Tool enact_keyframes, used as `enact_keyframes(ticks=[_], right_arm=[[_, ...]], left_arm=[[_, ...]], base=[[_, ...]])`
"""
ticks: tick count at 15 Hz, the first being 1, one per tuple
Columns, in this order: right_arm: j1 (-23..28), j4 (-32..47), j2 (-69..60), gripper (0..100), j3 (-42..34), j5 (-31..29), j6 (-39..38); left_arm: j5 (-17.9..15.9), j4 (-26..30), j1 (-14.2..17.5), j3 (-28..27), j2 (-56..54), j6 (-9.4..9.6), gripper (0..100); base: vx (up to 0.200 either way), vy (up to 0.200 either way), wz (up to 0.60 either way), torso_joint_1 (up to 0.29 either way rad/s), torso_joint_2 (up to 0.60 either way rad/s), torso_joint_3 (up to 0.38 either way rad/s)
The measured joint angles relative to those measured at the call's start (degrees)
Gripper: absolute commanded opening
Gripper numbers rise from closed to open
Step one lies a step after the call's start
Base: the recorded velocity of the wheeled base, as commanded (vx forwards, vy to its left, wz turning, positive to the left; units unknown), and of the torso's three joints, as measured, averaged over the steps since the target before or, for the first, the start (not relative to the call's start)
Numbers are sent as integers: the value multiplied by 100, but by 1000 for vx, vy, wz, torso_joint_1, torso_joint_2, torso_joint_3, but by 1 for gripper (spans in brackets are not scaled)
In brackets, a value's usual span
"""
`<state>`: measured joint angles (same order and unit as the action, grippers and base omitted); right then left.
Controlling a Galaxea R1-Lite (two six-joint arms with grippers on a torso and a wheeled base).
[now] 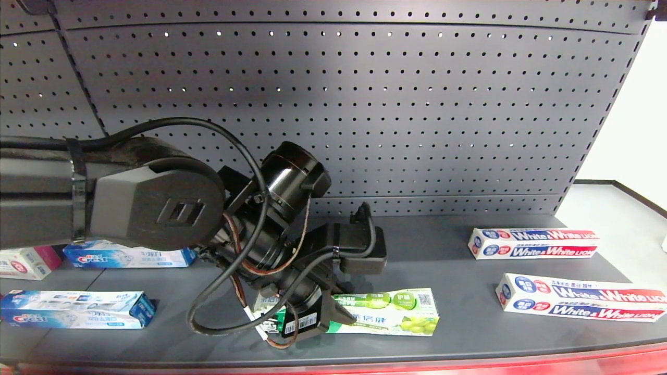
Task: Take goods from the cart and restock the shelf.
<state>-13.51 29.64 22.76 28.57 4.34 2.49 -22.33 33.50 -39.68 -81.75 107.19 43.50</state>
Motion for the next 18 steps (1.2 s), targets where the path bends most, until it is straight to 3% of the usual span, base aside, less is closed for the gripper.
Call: enact_keyframes(ticks=[4, 8, 9, 18], right_arm=[[1, -2, -2, 0, -11, 1, -2], [-2, -2, -7, 0, -24, 0, -4], [-2, -2, -7, 0, -24, 0, -4], [0, 0, -7, 0, -9, 1, 2]], left_arm=[[9, -9, -43, 35, 17, 0, 0], [30, -435, -111, 295, 16, -44, 0], [37, -534, -128, 378, 6, -96, 100], [35, -507, -194, 549, -85, -121, 100]], base=[[0, 0, 0, 0, 0, 0], [0, 0, 0, 0, 0, 0], [0, 0, 0, 0, 0, 0], [0, 0, 0, 0, 0, 0]])
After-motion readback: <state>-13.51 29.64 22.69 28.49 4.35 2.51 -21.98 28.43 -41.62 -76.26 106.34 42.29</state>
